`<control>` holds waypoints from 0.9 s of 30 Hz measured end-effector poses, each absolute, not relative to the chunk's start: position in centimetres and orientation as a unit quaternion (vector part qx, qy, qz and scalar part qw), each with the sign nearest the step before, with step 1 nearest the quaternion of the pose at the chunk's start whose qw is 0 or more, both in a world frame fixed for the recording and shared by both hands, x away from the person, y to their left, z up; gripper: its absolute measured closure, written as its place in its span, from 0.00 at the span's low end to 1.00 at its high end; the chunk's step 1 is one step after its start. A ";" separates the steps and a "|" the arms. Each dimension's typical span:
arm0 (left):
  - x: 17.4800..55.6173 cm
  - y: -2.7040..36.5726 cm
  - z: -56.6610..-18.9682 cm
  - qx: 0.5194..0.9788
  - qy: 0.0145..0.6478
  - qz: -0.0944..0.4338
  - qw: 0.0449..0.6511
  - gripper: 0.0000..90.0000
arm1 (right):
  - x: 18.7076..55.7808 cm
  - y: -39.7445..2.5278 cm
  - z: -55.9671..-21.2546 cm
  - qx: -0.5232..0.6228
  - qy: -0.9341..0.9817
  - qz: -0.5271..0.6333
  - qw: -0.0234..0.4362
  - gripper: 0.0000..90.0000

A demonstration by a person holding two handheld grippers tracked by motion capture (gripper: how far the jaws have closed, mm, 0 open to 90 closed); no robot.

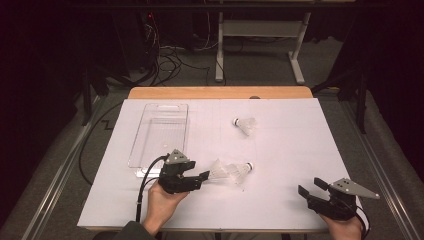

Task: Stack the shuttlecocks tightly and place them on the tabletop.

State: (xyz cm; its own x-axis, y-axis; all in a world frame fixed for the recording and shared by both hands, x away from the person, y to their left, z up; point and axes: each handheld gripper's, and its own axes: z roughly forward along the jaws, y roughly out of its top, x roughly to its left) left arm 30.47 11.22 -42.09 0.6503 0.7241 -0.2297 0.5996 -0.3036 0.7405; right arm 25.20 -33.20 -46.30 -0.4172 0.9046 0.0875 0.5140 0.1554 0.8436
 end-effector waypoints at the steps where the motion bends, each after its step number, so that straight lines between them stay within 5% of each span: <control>1: 30.6 11.2 -42.1 0.805 0.412 0.073 0.421 0.42 | 25.2 -33.2 -46.3 0.490 0.725 0.428 0.228 0.36; 27: 32.7 9.4 -42.0 0.809 0.426 0.066 0.399 0.41 | 25.3 -33.1 -46.4 0.489 0.728 0.425 0.225 0.36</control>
